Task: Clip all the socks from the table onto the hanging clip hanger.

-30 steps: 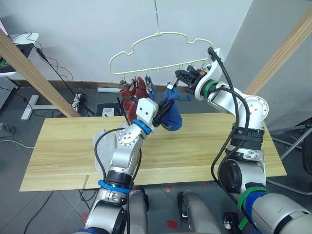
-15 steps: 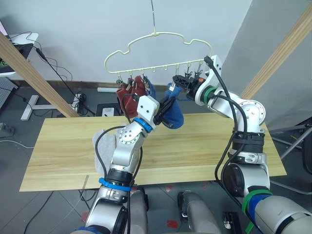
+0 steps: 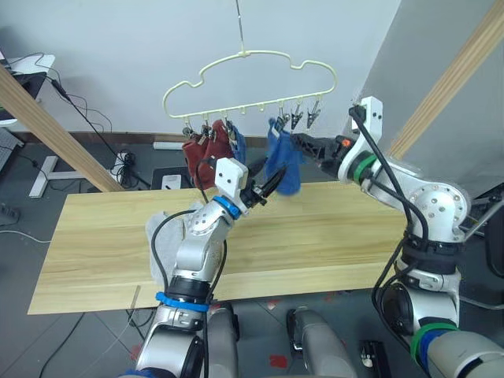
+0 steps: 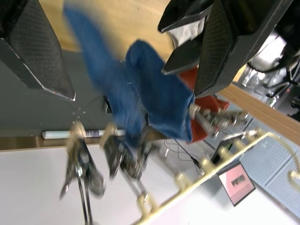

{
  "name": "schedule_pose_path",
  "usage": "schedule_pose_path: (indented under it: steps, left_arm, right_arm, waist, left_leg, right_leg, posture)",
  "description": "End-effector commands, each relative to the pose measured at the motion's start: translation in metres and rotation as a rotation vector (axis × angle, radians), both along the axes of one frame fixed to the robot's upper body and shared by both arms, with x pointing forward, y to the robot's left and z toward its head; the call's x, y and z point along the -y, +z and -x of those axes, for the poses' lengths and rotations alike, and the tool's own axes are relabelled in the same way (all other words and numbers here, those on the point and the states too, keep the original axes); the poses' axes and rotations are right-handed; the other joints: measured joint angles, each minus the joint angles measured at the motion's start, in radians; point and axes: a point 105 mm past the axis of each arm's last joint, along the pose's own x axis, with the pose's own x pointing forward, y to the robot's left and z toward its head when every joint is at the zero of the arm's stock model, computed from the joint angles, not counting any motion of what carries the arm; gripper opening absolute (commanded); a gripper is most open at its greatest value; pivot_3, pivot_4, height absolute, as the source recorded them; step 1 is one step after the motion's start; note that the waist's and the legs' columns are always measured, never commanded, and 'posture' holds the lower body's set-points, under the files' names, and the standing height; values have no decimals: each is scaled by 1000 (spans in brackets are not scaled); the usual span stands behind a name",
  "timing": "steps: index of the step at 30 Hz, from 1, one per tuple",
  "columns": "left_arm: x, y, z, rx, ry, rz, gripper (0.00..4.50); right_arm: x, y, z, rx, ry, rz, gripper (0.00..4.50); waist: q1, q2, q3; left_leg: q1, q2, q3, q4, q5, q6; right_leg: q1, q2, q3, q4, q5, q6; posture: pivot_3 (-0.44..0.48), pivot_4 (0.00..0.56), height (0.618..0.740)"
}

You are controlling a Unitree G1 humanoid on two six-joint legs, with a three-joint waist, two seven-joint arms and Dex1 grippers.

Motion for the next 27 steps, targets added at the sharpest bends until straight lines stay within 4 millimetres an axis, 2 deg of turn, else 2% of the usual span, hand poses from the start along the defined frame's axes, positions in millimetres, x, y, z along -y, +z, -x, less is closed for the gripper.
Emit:
schedule_pose_path:
  steps: [1, 2, 9, 12, 13, 17, 18, 20, 22, 27]
  left_arm:
    - [-13, 11, 9, 22, -27, 6, 4263]
    - [-19, 11, 12, 7, -28, -1, 4494]
    - [-53, 0, 40, -130, -21, -89, 4494]
    - [-60, 1, 53, -185, -26, -131, 4500]
    - [-64, 4, 55, -190, -1, -137, 4500]
    - [-71, 21, 64, -129, 37, -168, 4500]
    - [-70, 25, 66, -113, 33, -160, 4500]
    - [-68, 31, 70, -97, 37, -140, 4500]
    - [-67, 34, 71, -84, 49, -130, 4500]
    - [-66, 44, 70, -53, 65, -83, 4500]
  right_arm:
    - [0, 12, 15, 87, -2, 14, 4208]
    - [0, 9, 17, 101, -18, 36, 4208]
    - [-10, -19, 21, 163, -82, 140, 4208]
    - [-11, -21, 18, 229, -137, 188, 3637]
    - [-10, -22, 16, 255, -163, 218, 3325]
    - [-13, -17, 9, 341, -225, 230, 3325]
    - [-13, -14, 7, 358, -241, 217, 3187]
    - [-14, -10, 3, 387, -258, 209, 2778]
    - [-17, -8, -2, 404, -268, 213, 2093]
    - [-21, 0, -15, 458, -305, 216, 2093]
  waist:
    - [-6, 0, 0]
    - [-7, 0, 0]
    - [-9, 1, 0]
    - [-7, 1, 1]
    - [-6, 1, 1]
    - [2, 1, 1]
    - [5, 1, 1]
    - [11, 1, 1]
    - [17, 1, 1]
    - [19, 1, 1]
  left_leg:
    - [0, 0, 0, 0, 0, 0]
    - [0, 0, -1, 0, 0, 0]
    - [1, 0, 0, 0, 0, 0]
    - [1, 0, -1, 0, 0, 0]
    - [1, 0, -1, 0, 0, 0]
    - [1, 0, -1, 0, 0, 0]
    - [1, 0, -1, 0, 0, 0]
    - [1, 0, 0, 0, 0, 0]
    - [1, 0, 0, 0, 0, 0]
    - [1, 0, 0, 0, 0, 0]
  right_leg:
    - [0, 0, 0, 0, 0, 0]
    - [0, 0, 0, 0, 0, 0]
    - [0, 0, 0, 0, 0, 1]
    - [0, 0, 0, 0, -1, 1]
    - [0, 0, 0, 0, -1, 1]
    - [0, 0, 0, 0, -1, 1]
    - [0, 0, 0, 0, -1, 1]
    - [0, -1, 1, 0, -1, 1]
    - [0, -1, 1, 0, -1, 1]
    - [0, -1, 1, 0, -1, 1]
  posture:
    - [-67, 293, 740]
    - [-63, 294, 740]
    - [-30, 293, 740]
    - [-4, 293, 740]
    - [2, 293, 740]
    - [24, 290, 740]
    - [24, 290, 740]
    - [38, 290, 740]
    - [38, 290, 740]
    - [48, 294, 740]
